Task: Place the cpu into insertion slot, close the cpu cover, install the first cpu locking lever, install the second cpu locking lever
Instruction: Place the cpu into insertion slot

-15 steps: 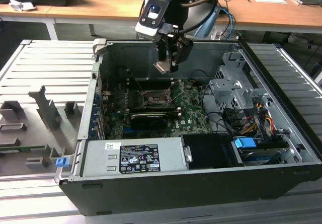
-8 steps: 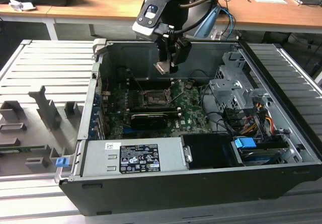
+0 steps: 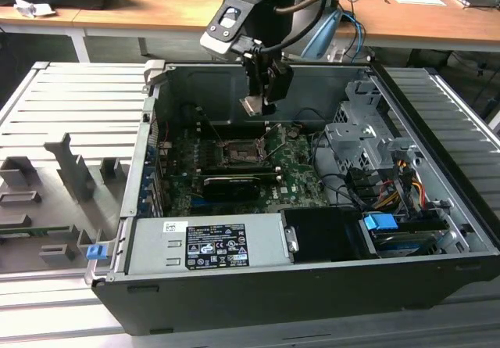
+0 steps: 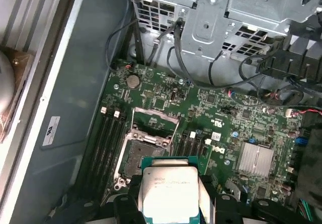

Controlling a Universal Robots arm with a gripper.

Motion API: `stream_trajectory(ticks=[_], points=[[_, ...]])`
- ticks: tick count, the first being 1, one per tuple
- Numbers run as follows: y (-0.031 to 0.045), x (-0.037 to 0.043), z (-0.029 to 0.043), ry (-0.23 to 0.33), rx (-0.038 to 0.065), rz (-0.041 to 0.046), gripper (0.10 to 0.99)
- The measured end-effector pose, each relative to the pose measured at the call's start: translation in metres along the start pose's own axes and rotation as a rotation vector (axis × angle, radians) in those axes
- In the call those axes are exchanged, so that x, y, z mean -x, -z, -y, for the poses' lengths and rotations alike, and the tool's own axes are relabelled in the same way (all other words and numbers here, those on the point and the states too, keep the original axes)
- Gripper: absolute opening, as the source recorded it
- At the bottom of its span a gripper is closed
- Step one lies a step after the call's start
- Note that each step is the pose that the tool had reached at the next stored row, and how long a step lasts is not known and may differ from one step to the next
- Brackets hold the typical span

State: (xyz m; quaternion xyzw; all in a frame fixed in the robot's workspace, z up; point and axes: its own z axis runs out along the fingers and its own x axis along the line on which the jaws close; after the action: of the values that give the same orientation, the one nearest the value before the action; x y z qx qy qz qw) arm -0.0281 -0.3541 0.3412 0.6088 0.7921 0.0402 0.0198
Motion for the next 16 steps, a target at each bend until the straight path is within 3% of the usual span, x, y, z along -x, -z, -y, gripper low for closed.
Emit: stream_trajectory(ticks=[7, 16], points=[[-0.0010, 0.0000, 0.0001, -0.114, 0.002, 0.0107, 0.529], [-0.0017, 0.0000, 0.0002, -0.202, 0.003, 0.0186, 0.529]])
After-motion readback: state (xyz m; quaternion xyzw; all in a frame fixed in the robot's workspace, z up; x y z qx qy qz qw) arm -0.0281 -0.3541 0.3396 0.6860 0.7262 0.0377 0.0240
